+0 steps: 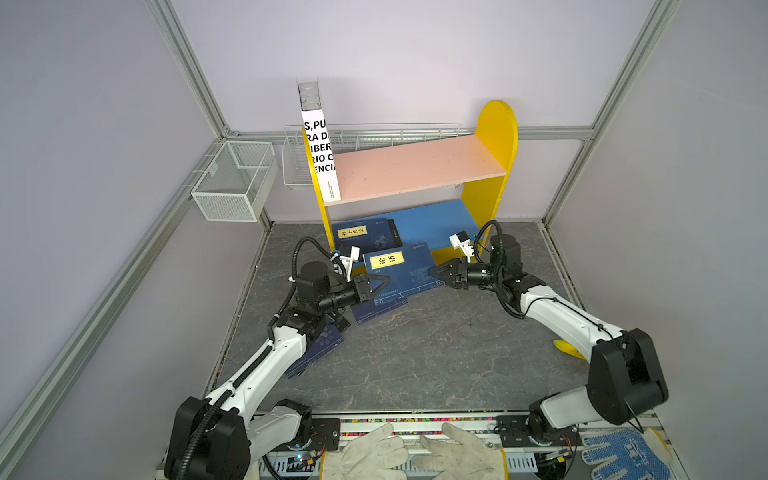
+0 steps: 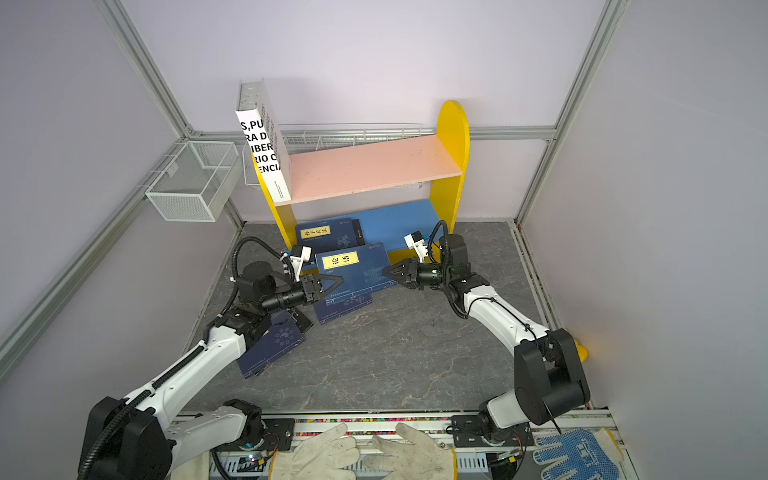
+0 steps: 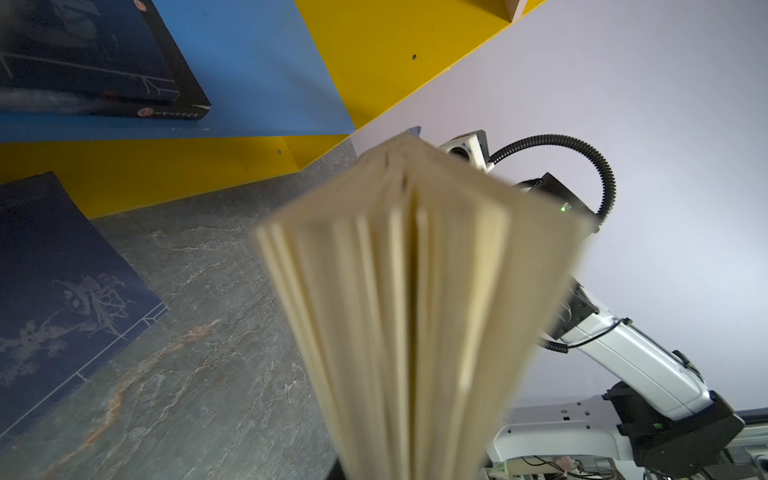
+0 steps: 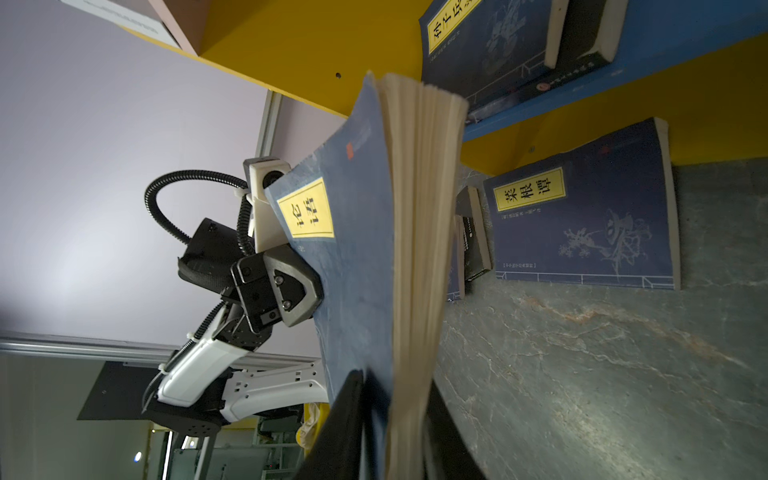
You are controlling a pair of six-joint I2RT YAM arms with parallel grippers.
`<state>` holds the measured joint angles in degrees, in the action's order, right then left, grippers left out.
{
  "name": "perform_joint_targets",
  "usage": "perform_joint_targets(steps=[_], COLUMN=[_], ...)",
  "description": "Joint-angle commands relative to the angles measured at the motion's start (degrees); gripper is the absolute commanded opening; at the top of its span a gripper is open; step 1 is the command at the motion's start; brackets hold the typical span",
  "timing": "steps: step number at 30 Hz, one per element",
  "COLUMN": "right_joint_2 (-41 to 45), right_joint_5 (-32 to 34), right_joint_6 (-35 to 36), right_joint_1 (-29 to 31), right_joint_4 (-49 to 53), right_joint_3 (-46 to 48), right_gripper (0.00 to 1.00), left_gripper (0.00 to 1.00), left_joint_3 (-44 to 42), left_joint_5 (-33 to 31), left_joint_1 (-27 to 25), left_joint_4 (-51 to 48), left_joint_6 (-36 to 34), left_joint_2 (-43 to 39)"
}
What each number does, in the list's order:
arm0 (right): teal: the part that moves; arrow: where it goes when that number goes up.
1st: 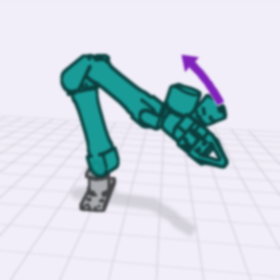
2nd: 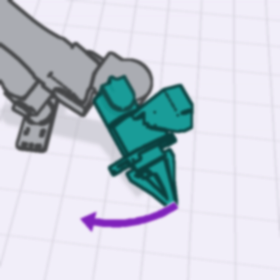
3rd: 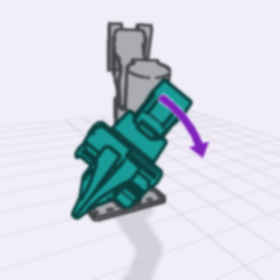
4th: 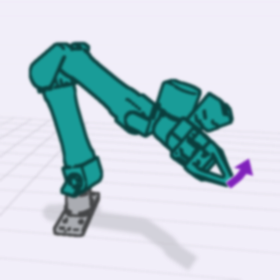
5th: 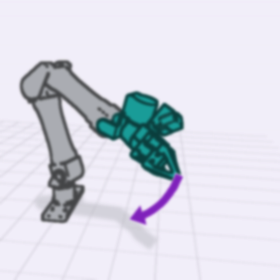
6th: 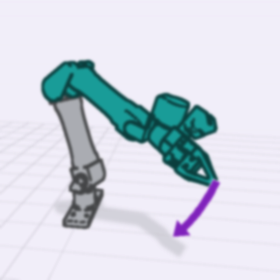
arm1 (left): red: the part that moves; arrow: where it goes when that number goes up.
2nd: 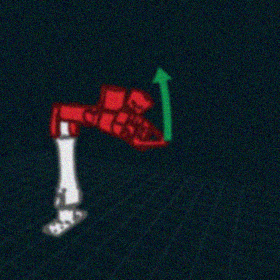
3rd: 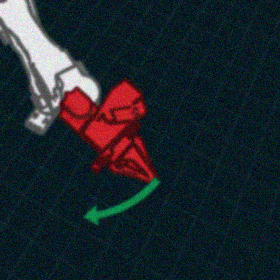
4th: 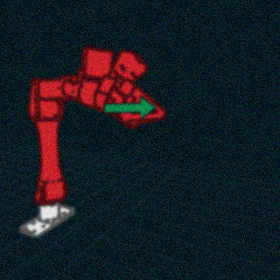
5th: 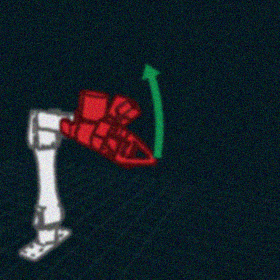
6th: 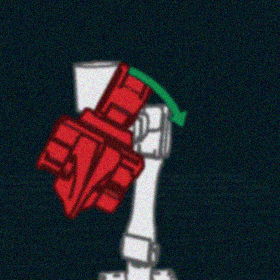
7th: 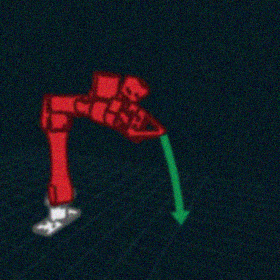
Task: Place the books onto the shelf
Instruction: 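Carry the upright book to the blue shelf with the right gripper while left releases, then lower the book onto the blue shelf beside the other books with the right gripper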
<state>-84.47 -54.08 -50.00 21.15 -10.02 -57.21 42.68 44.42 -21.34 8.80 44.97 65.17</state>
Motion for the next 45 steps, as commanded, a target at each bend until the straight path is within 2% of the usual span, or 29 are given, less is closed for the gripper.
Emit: perform_joint_targets(steps=[1,4,7,9,11,12,16,20,24,30,39,45], right_joint_2=[-0.79,-1.5,-4.33,-7.17,-10.08,-11.53,-16.27,-20.02,-23.63,-28.6,-34.4,-38.58], right_joint_5=[0.67,4.06,6.12,6.63,6.73,6.75,6.75,8.38,8.21,8.97,11.54,10.44], right_joint_6=[-0.96,-2.46,-4.82,-6.43,-7.24,-7.39,-6.2,1.48,0.86,0.74,6.38,6.03], right_joint_1=[0.63,0.62,0.73,0.69,0.69,0.73,0.83,1.99,2.65,3.36,5.33,5.64], right_joint_4=[-2.11,-5.7,-10.31,-13.77,-15.55,-16.41,-16.26,-6.14,-7.36,-7.76,-1.49,-0.48], right_joint_3=[-1.23,-1.52,-4.13,-6.75,-9.83,-11.31,-17.14,-24.58,-28.58,-33.72,-41.95,-46.71], right_gripper=[0.17,0.12,0.08,0.08,0.08,0.08,0.08,0.08,0.08,0.09,0.09,0.1], left_gripper=[0.0,0.01,0.09,0.21,0.28,0.39,0.67,0.82,0.88,0.94,0.96,0.96], left_joint_3=[4.15,5.82,7.35,8.56,9.3,9.51,8.71,7.28,6.2,4.14,2.13,1.79], left_joint_5=[-0.55,-2.06,-3.14,-3.94,-4.8,-5.39,-7.18,-9.76,-12.43,-14.54,-16.98,-17.69], left_joint_1=[1.32,3.81,6.78,8.74,10.62,11.64,16.1,19.84,21.08,21.26,21.34,21.34], left_joint_4=[-1.62,-2.26,-2.43,-3.64,-5.9,-7.4,-12.93,-19.03,-23.02,-23.88,-24.06,-24.74], left_joint_6=[-4.73,-4.52,-3.84,-3.79,-4.51,-5.02,-7.28,-10.32,-12.82,-13.4,-14.08,-14.56], left_joint_2=[0.77,1.66,1.81,1.43,0.66,-0.12,-4.01,-7.79,-9.66,-10.34,-10.36,-10.43])
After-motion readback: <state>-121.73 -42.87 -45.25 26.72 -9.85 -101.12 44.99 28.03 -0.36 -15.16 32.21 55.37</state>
